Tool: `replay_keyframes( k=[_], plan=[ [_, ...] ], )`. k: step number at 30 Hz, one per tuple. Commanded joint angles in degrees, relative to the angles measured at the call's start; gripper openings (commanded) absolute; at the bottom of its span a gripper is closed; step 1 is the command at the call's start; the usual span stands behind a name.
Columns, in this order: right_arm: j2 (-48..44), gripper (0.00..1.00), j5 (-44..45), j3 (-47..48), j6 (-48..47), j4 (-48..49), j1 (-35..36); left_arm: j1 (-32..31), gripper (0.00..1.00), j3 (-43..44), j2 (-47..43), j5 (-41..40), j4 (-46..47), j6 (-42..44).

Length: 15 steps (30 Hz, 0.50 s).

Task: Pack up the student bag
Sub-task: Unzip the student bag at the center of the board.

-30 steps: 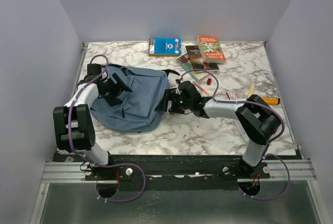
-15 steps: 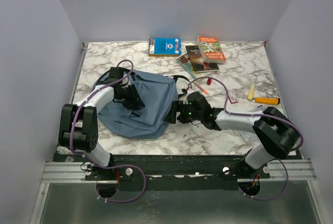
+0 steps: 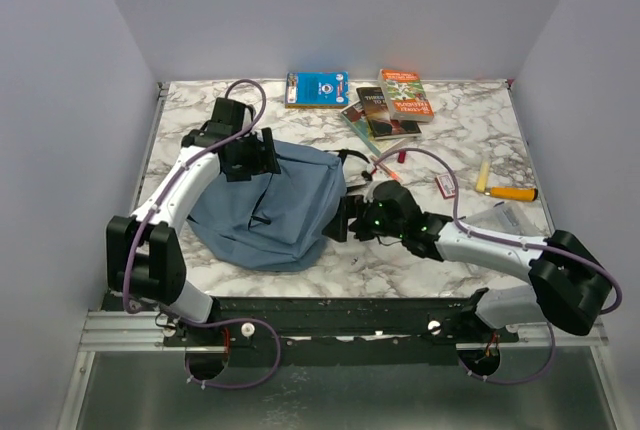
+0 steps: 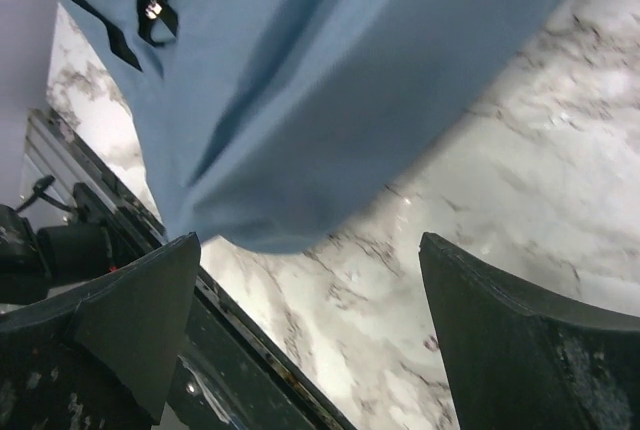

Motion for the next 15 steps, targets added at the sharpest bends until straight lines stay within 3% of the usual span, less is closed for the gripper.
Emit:
replay_keyframes(
  k=[1, 6, 10, 15],
  plan=[
    [4.58, 0.95, -0.79, 6.58, 1.04, 0.48, 0.16, -1.13, 0.81, 2.89, 7.43, -3.78, -5.94, 3.2],
    [8.51, 0.95, 1.85, 10.07, 1.9, 1.23, 0.16, -1.72, 0.76, -0.72, 8.63, -7.48, -5.29, 4.24],
    [12.22, 0.94, 1.21, 11.59, 3.04, 2.73, 0.16, -2.2, 0.65, -2.67, 7.75, -10.08, -5.29, 4.82],
    [15.51, 0.91, 3.09, 12.08, 4.66, 4.43, 0.16, -2.3, 0.34, -2.77, 6.76, -11.42, -5.32, 5.01]
  ],
)
